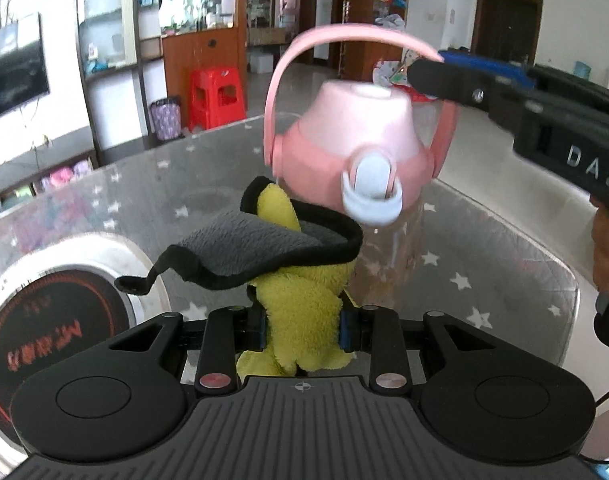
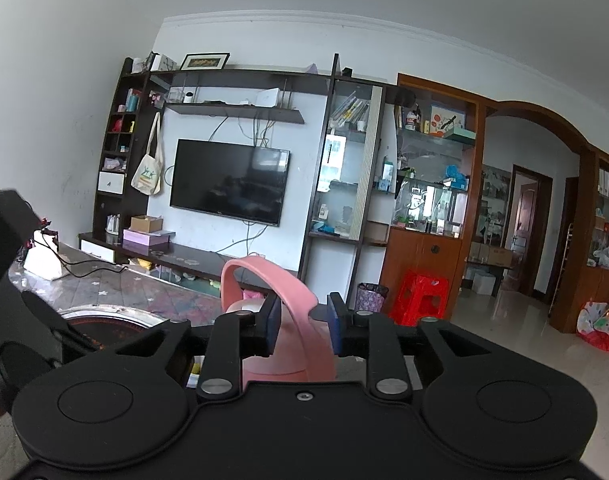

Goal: Clean container
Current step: 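Rub the bottle body up and down on the cloth with the right tool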

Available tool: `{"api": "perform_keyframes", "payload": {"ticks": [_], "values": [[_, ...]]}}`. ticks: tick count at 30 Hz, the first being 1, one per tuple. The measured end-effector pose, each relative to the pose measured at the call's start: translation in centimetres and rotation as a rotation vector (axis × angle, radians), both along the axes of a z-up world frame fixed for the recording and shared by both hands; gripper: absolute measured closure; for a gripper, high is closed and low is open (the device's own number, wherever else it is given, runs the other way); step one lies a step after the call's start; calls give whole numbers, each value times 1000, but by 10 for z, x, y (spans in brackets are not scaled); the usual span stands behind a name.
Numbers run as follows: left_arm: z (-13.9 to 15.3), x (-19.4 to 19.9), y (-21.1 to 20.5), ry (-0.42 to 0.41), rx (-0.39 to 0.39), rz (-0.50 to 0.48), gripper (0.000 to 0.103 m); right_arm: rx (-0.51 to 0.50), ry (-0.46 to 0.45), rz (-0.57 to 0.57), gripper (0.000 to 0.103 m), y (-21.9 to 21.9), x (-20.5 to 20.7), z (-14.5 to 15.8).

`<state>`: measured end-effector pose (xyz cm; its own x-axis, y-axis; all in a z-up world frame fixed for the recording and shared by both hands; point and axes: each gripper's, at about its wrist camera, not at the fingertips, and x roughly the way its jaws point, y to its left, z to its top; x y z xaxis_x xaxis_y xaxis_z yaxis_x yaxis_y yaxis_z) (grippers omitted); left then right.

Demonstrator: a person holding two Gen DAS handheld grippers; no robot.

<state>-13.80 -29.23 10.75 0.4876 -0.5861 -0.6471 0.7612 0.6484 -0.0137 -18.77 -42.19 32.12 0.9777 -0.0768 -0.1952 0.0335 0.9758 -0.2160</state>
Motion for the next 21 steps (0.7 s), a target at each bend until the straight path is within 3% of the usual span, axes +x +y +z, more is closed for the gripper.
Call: {"api": "perform_keyframes", "payload": {"ticks": [21], "values": [[-6,17,-15,25,33,-3,72,9,23,-13,76,4,-8,-25]]}}
